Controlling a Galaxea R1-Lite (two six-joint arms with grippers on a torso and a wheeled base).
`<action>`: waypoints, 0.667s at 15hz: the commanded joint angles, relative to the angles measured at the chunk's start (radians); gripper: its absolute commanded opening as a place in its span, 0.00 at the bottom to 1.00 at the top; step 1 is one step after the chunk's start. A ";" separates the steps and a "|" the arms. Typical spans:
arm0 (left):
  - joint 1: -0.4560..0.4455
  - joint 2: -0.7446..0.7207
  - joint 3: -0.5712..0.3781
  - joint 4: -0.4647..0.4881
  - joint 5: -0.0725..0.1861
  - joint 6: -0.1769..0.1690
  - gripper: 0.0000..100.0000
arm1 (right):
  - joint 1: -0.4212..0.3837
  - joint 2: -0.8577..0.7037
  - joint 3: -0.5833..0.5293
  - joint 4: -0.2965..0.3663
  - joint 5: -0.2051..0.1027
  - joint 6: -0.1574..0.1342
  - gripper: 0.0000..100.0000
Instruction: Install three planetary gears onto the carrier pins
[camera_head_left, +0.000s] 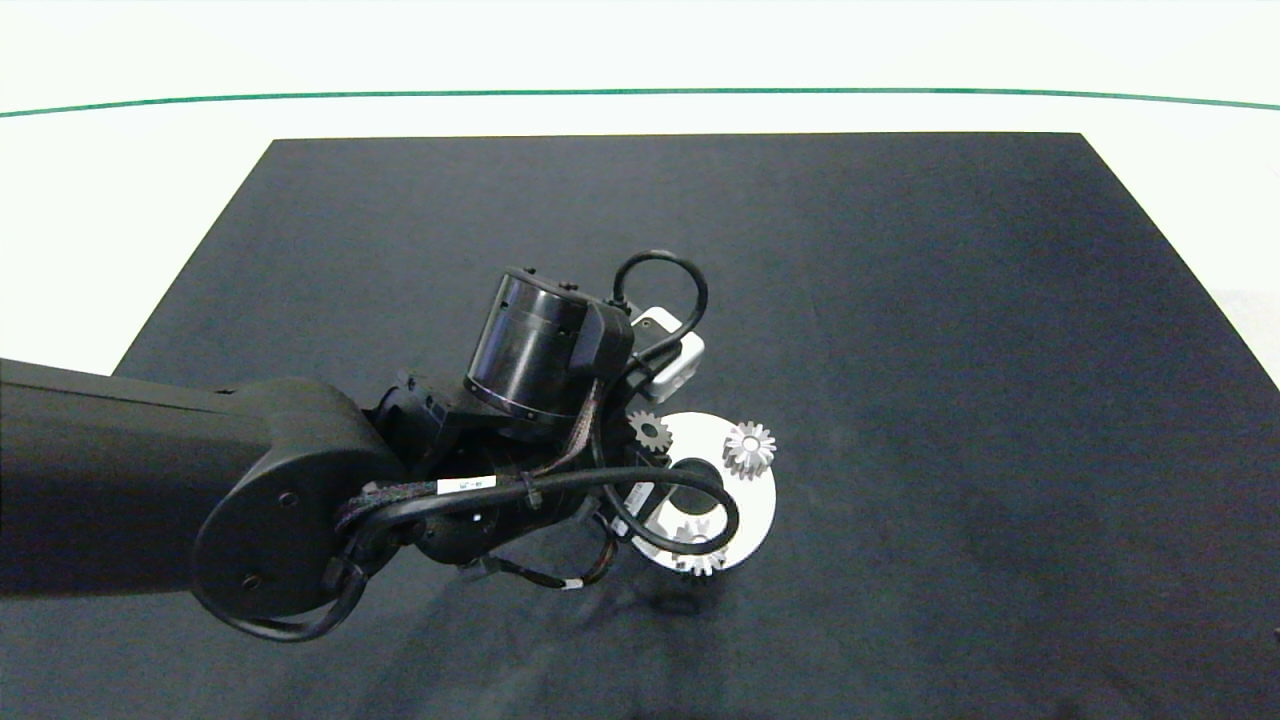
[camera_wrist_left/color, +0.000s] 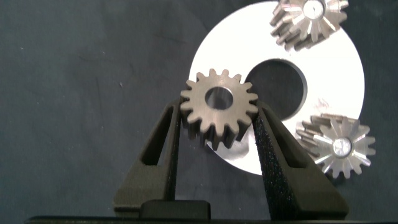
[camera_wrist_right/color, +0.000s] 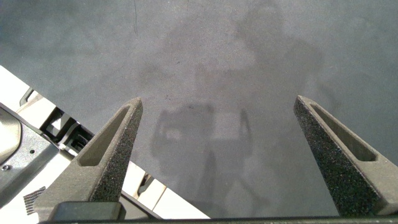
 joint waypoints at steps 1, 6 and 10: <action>0.001 0.002 0.008 0.001 0.002 0.002 0.00 | 0.001 -0.002 0.000 0.002 -0.001 -0.002 1.00; -0.002 0.008 -0.009 -0.007 0.001 0.006 0.00 | 0.001 -0.005 0.000 0.002 0.000 -0.003 1.00; -0.001 0.024 -0.006 -0.037 -0.002 0.017 0.00 | 0.001 -0.003 0.000 0.002 0.000 -0.003 1.00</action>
